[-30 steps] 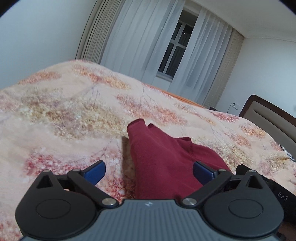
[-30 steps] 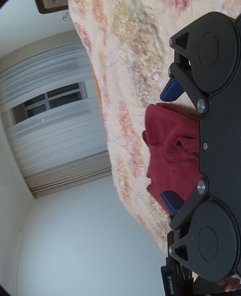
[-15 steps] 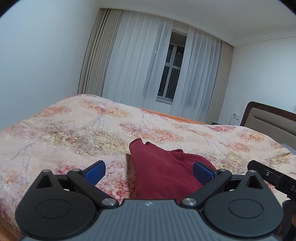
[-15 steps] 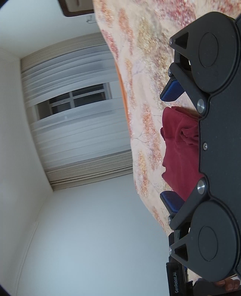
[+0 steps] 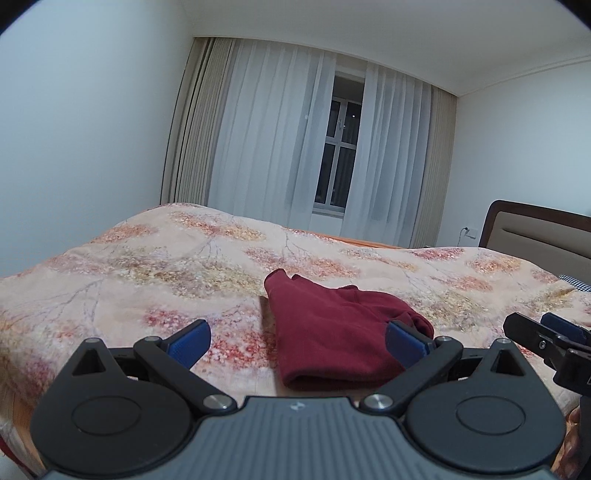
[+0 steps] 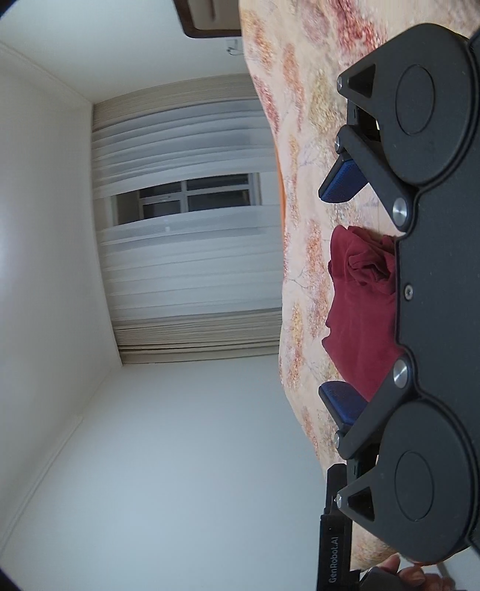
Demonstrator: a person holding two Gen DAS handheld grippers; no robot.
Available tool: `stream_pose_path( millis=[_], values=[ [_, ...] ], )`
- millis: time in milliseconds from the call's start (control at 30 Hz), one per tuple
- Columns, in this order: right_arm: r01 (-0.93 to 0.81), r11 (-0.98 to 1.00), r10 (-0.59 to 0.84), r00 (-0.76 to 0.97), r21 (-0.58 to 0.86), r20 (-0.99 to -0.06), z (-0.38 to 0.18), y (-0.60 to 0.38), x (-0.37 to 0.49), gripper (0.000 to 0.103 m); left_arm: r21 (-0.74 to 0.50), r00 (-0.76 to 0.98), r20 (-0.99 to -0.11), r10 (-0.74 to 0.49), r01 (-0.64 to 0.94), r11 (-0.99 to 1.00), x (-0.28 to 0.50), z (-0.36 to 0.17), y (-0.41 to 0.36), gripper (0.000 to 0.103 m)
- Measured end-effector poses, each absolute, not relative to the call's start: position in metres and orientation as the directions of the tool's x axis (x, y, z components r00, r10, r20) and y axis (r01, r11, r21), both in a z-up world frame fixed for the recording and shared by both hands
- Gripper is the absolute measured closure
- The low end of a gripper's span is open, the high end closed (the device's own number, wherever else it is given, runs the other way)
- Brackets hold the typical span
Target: Fold small clothes
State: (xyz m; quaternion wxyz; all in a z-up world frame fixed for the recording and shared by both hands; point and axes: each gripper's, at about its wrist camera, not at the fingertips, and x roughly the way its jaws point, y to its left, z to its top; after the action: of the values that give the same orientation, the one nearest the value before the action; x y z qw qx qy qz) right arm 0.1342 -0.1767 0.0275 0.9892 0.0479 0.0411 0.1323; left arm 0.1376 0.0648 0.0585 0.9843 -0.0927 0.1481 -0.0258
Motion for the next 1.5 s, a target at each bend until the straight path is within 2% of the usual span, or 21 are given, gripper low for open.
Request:
stream_pose_path(
  millis=[467, 1500],
  values=[
    [-0.200, 0.979, 0.202, 0.977, 0.034, -0.072, -0.003, -0.163, 0.088, 0.001, -0.115, 0.958, -0.286, -0.026, -0.007, 0.993, 0.101, 0.030, 0.060, 0.000],
    [-0.171, 0.985, 0.174, 0.980, 0.037, -0.099, -0.016, -0.169, 0.086, 0.001, -0.112, 0.952, -0.305, -0.026, -0.009, 0.994, 0.099, 0.019, 0.062, 0.000]
  ],
)
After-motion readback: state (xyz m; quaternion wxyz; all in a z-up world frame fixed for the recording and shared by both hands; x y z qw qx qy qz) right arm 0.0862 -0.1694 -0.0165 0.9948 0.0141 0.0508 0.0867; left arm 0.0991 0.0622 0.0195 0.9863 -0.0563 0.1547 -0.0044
